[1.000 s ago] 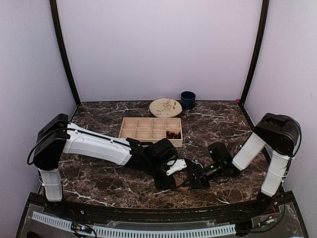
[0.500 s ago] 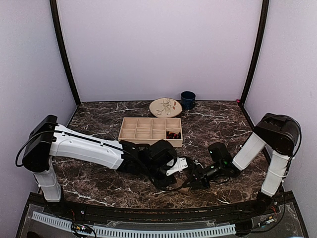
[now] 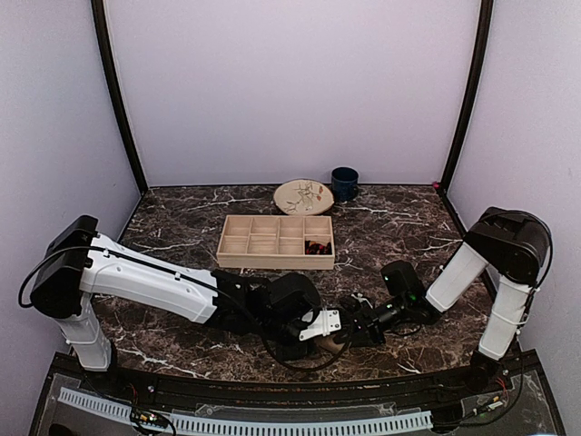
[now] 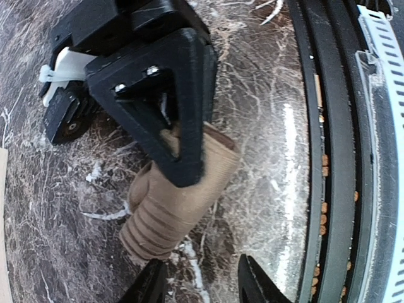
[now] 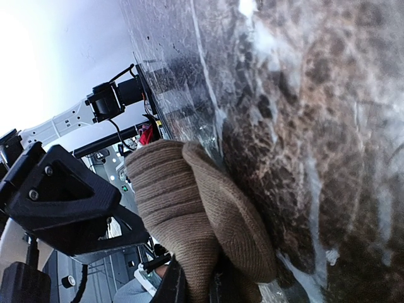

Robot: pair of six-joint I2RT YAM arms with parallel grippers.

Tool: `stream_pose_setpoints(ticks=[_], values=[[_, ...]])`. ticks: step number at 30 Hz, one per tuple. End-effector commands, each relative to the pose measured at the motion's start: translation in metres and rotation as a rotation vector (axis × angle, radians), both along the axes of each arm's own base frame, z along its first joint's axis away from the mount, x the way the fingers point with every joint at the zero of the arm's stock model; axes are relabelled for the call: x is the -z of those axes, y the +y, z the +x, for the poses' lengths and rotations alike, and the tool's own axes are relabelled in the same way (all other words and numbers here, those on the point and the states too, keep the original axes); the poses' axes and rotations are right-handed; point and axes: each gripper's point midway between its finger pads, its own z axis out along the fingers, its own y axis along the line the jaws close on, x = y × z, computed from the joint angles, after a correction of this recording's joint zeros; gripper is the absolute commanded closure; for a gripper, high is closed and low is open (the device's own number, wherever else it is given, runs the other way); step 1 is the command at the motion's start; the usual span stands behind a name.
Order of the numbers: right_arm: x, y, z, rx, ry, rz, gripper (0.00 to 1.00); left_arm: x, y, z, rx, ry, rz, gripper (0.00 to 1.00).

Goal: Roll the socks
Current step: Roll the sock at the center of the board.

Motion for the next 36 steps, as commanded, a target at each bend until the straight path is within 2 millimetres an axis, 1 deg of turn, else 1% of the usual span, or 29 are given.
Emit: stream_pose_setpoints(ticks=[1, 8, 10, 18, 23, 27, 36], values=[[0.024, -0.011, -0.006, 0.036, 0.095, -0.113, 1.0, -0.016, 0.0, -0.009, 0.041, -0.001, -0.046, 0.57], [0.023, -0.009, -0.004, 0.031, 0.092, -0.111, 1.0, -0.004, -0.01, -0.004, 0.03, -0.022, -0.033, 0.57], [0.021, -0.008, -0.002, 0.028, 0.088, -0.105, 1.0, 0.0, -0.012, 0.002, 0.012, -0.038, -0.026, 0.57], [0.018, -0.006, 0.0, 0.024, 0.08, -0.092, 1.0, 0.008, -0.023, 0.0, 0.025, -0.012, -0.025, 0.56], [0.018, -0.007, -0.003, 0.019, 0.086, -0.084, 1.0, 0.015, -0.025, 0.003, 0.008, -0.017, -0.016, 0.56], [0.018, -0.006, -0.004, 0.013, 0.087, -0.077, 1.0, 0.016, -0.027, 0.008, -0.008, -0.036, -0.01, 0.56], [0.016, -0.005, -0.004, 0.004, 0.086, -0.064, 1.0, 0.026, -0.028, 0.009, -0.001, -0.036, 0.011, 0.56]])
